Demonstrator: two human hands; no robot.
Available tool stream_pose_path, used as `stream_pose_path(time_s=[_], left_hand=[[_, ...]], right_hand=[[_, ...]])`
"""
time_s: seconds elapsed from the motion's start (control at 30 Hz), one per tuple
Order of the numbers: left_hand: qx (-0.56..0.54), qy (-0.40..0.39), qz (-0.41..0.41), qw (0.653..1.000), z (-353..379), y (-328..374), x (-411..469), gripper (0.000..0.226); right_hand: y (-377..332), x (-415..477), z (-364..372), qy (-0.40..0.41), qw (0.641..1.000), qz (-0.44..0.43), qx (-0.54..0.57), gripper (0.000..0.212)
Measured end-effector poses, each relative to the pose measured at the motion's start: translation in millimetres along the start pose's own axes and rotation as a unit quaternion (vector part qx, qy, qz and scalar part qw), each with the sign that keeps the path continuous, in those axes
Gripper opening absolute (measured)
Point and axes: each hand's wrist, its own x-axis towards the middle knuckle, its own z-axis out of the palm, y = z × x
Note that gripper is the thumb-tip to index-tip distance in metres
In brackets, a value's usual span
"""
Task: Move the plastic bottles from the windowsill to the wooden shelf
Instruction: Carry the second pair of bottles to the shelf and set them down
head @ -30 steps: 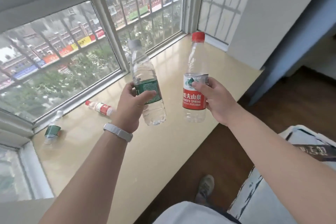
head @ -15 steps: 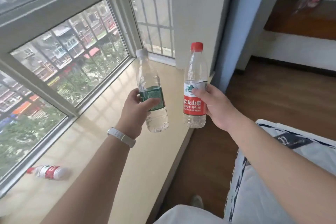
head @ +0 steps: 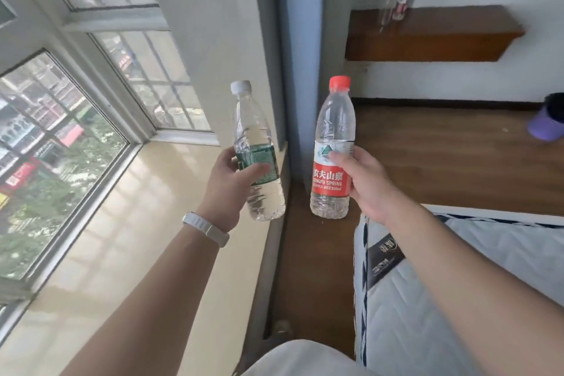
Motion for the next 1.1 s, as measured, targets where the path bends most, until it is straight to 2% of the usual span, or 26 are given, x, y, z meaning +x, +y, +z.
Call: stream_pose_path(time_s=[0.13,0.33,0.63,0.9,1.03,1.1], left_hand=[[0.007,-0.032,-0.013,0.999,30,0,39,0.073],[0.013,-0.096,-0.018,0.995,75,-3,118,0.059],[0.032,-0.174,-0.013,0.984,127,29,256,0.059],[0.042,-0.22,0.014,0.974,180,61,354,0.051],[0.042,-0.233,0.022,0.971,205,73,387,0.062],[0.041,-0.238,0.016,0.97,216,73,401,0.062]], right_hand=[[-8,23,-24,0.049,0.999,0.005,0.007,0.013],[-23,79,-55,0.098,0.995,-0.003,0.003,0.014],[-63,189,-82,0.166,0.986,0.004,0.004,0.02],[-97,260,-104,0.221,0.975,-0.006,-0.013,0.037],[-110,279,-120,0.237,0.971,-0.007,-0.012,0.06],[-116,289,-131,0.24,0.971,-0.008,-0.003,0.059]])
